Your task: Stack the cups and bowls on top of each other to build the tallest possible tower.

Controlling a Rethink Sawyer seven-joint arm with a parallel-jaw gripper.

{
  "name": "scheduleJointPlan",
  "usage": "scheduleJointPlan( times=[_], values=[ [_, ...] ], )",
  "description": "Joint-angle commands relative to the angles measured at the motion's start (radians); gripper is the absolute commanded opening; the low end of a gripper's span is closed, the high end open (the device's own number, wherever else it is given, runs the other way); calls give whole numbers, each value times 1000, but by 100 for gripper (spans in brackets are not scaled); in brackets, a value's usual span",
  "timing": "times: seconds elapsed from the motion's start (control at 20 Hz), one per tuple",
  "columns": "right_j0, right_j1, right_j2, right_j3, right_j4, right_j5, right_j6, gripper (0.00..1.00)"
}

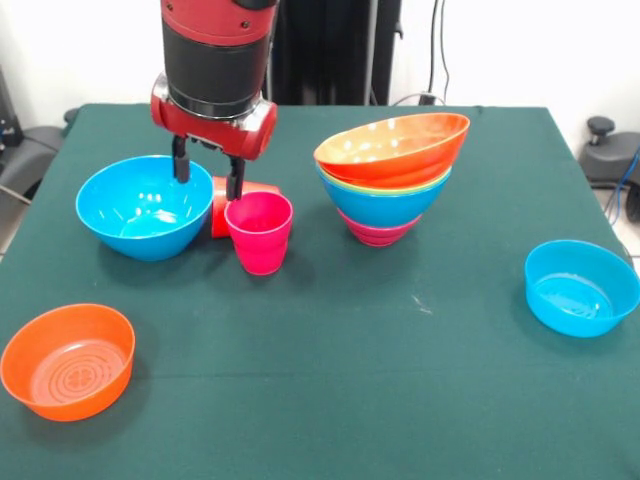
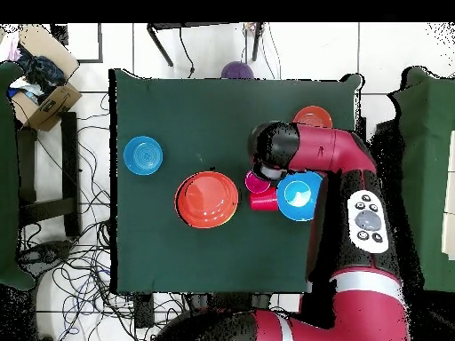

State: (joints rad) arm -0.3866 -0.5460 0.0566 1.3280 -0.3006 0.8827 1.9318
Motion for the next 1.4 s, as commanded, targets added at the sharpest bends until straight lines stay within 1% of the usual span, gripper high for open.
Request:
scheduleJointPlan(
  times=[0.05,0.35,0.6,0.7,0.75,0.95,1.3,1.4],
  values=[
    [30,33,7,64,-81,-68,2,100],
    [54,61,-40,20,-108,-51,6,100],
    [55,85,-53,10,-103,-83,-3,100],
    [52,97,-57,12,-99,-93,0,100],
    [55,103,-64,14,-95,-81,11,100],
    [61,115,-84,47,-87,-88,29,100],
    [57,139,-88,131,-79,-217,46,100],
    [41,139,-78,157,-78,-280,40,100]
  ],
)
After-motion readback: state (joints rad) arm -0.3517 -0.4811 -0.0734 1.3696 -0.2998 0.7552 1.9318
